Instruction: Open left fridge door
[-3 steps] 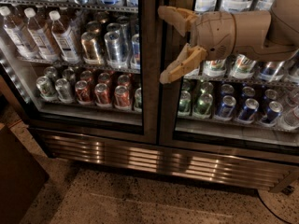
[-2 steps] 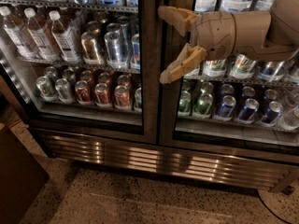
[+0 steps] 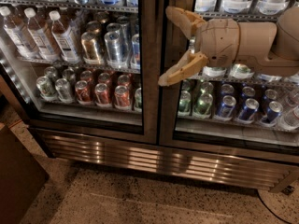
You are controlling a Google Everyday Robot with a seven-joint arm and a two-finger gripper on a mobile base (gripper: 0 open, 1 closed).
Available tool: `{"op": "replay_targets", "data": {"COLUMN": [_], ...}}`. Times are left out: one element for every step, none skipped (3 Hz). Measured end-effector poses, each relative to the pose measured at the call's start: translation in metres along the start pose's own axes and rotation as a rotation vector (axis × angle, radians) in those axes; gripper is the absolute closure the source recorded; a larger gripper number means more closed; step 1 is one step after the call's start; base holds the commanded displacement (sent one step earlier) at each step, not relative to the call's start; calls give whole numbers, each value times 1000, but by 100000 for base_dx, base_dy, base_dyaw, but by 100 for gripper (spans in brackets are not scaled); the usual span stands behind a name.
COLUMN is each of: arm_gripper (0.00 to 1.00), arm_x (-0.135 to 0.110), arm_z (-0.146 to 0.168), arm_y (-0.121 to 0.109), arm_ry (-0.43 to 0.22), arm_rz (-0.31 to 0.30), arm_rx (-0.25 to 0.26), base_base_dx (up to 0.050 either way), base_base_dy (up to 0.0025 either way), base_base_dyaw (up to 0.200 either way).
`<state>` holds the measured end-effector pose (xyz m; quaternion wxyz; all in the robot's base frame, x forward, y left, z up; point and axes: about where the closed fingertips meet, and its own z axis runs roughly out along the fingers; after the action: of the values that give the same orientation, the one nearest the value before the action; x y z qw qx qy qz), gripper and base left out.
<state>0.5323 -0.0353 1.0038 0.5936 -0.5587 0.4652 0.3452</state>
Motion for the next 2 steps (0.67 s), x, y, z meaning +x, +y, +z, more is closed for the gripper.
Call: {"op": "replay_targets", "data": {"arm_gripper": [0,0], "arm_x": [0,8], "arm_z": [0,5], "arm_y": [0,-7], "arm_ry": [0,4], "arm_rz": [0,69], "arm_rx": [-1,-11], "base_base_dx": [0,0], "base_base_dy": [0,0], "base_base_dyaw": [0,0]}}
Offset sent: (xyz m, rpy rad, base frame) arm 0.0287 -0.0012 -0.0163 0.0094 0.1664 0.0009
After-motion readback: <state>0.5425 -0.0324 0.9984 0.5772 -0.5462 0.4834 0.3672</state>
